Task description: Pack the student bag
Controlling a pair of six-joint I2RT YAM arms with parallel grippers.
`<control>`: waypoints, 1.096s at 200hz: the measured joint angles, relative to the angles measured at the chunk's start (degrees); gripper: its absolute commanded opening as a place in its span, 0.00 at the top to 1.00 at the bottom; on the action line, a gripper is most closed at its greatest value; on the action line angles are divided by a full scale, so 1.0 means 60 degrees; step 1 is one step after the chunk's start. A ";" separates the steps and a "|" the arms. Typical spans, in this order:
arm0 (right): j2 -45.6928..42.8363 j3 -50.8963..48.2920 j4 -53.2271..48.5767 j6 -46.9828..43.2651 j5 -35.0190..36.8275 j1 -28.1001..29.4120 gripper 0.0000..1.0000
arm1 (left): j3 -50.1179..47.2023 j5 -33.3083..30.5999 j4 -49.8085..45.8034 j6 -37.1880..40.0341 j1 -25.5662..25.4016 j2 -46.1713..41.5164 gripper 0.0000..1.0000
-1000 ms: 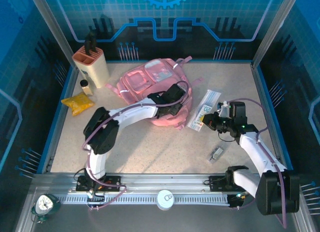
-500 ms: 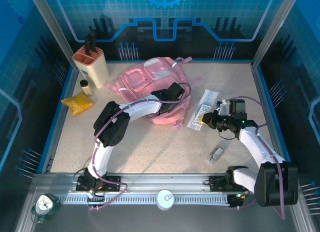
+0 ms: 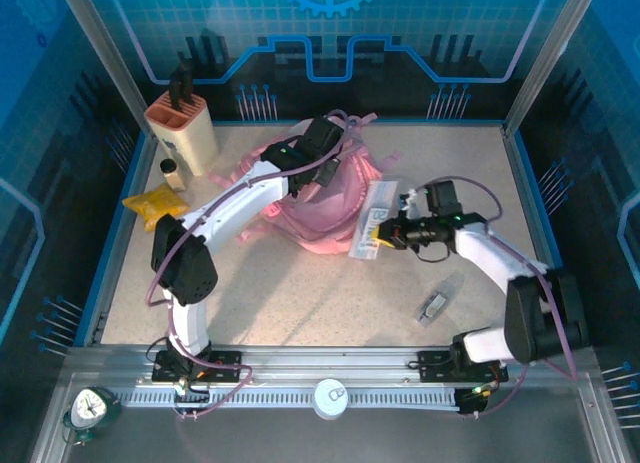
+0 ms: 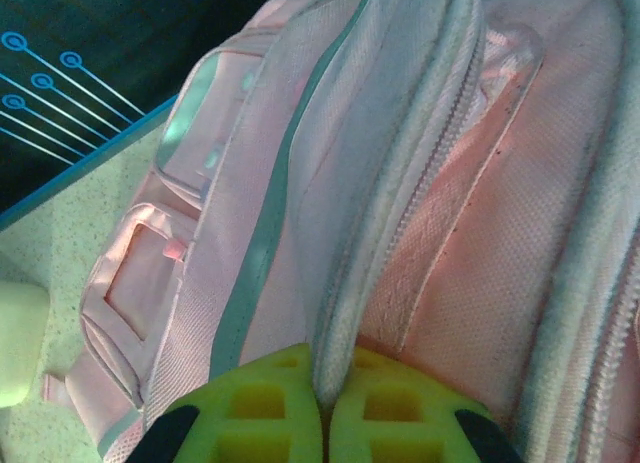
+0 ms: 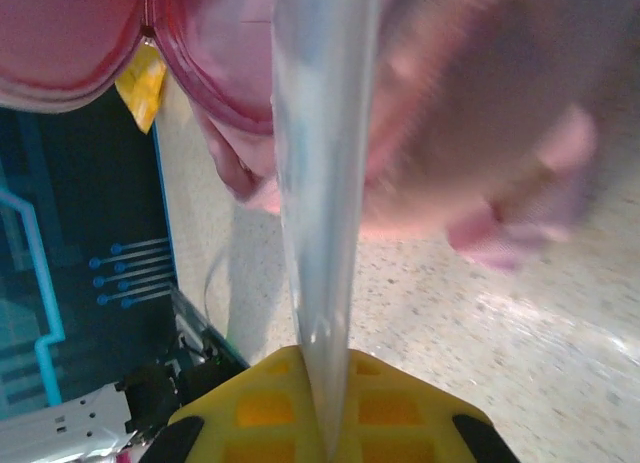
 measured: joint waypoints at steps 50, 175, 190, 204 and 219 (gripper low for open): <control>0.3406 0.3326 0.0769 0.0299 -0.0091 0.0958 0.98 | 0.0044 0.1016 -0.0823 -0.0718 -0.0142 -0.0229 1.00; 0.4849 0.4444 -0.0204 -0.0889 0.1424 0.1749 0.38 | 0.0055 0.1373 -0.0809 -0.1774 -0.0069 -0.0262 1.00; 0.3840 0.3585 -0.0237 -0.1067 0.2033 0.1759 0.38 | 0.0051 0.1432 -0.0805 -0.1810 -0.0069 -0.0262 1.00; 0.2783 0.2783 -0.0237 -0.1122 0.2517 0.1843 0.43 | 0.0033 0.1537 -0.0758 -0.1898 -0.0066 -0.0277 1.00; 0.1982 0.2138 -0.0127 -0.1107 0.2849 0.2116 0.54 | -0.0080 0.1639 -0.0692 -0.1993 -0.0069 -0.0346 1.00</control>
